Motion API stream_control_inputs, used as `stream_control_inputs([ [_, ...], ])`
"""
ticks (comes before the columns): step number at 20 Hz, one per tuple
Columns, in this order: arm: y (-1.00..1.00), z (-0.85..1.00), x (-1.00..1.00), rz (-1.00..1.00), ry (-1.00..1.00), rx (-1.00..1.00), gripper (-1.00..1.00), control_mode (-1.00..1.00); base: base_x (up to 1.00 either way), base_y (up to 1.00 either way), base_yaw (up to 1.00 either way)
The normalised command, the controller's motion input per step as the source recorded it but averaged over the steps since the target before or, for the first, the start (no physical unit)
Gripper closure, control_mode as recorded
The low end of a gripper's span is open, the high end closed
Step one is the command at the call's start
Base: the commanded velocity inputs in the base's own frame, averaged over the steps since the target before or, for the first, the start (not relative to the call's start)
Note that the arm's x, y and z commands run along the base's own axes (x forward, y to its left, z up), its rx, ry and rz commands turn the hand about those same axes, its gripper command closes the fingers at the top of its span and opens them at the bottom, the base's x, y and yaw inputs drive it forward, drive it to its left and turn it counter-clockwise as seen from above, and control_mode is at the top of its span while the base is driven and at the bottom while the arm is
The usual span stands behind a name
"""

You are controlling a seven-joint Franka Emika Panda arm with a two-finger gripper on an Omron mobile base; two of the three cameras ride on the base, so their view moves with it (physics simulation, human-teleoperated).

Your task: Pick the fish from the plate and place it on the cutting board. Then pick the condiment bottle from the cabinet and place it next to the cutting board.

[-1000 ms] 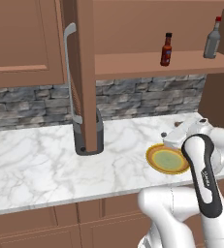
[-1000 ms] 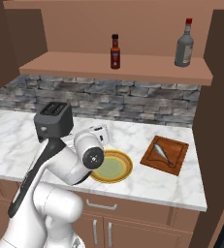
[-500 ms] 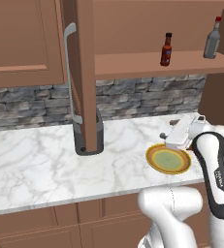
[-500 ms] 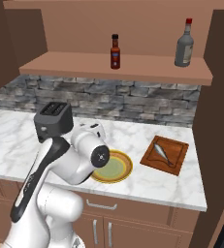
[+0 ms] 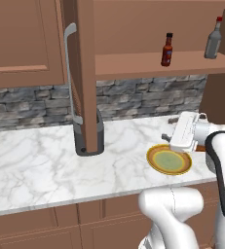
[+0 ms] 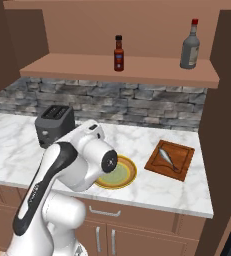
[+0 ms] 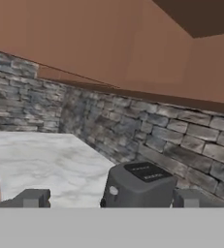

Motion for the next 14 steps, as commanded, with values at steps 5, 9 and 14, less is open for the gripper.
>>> stream_control_inputs([
  [5,0.26,0.24,-0.22,0.01,-0.1,0.0,-1.0,-1.0,0.0,0.0,0.0],
  [9,0.26,0.31,-0.21,0.0,-0.08,0.0,-1.0,-1.0,0.0,0.0,0.0],
  [14,0.21,0.25,-0.29,0.0,-0.04,0.0,-1.0,-1.0,0.0,0.0,0.0],
])
